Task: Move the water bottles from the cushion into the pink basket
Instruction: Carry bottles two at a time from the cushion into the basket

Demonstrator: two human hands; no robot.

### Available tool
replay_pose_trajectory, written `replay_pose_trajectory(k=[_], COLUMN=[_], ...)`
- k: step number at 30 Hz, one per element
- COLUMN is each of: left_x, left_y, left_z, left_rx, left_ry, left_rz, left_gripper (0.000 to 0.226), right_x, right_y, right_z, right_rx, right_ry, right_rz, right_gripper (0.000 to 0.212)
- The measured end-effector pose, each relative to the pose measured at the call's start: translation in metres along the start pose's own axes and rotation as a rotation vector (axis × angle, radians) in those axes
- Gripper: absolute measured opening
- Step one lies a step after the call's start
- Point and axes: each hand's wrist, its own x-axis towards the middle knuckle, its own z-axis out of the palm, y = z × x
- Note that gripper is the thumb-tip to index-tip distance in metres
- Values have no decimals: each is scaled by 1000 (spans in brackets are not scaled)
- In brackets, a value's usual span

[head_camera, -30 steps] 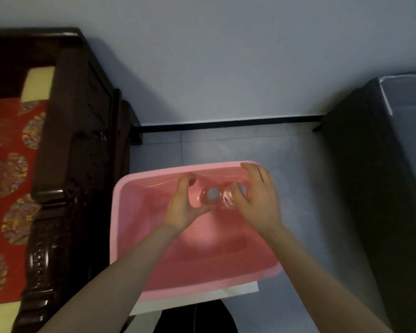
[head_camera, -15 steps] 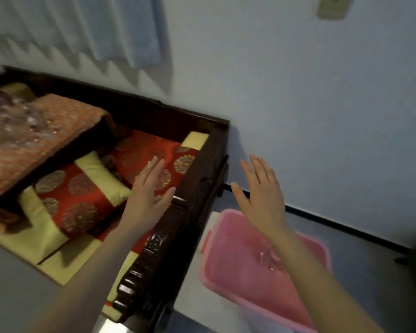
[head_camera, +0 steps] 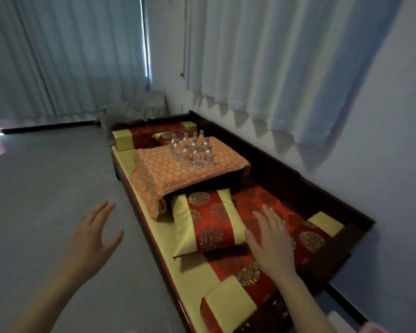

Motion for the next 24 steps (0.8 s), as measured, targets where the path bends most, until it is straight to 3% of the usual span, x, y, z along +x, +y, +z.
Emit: replay_pose_trajectory(k=[2, 9, 17, 24], left_x=[8, 47, 164, 317], left_y=[-39, -139, -226, -286], left_z=[-23, -66, -35, -8], left_rx=[-26, -111, -91, -74], left_ry=[6, -7, -89, -148], left_rz=[-54, -95, -43, -15], left_gripper=[60, 46, 39, 41], right_x=[16, 74, 182, 313], right_y=[-36, -133, -195, -251], right_z=[19, 85, 169, 247], right_rx=[-1, -14, 132, 217], right_ry=[-4, -50, -195, -232], right_rz=[-24, -103, -91, -12], right_gripper=[68, 45, 29, 38])
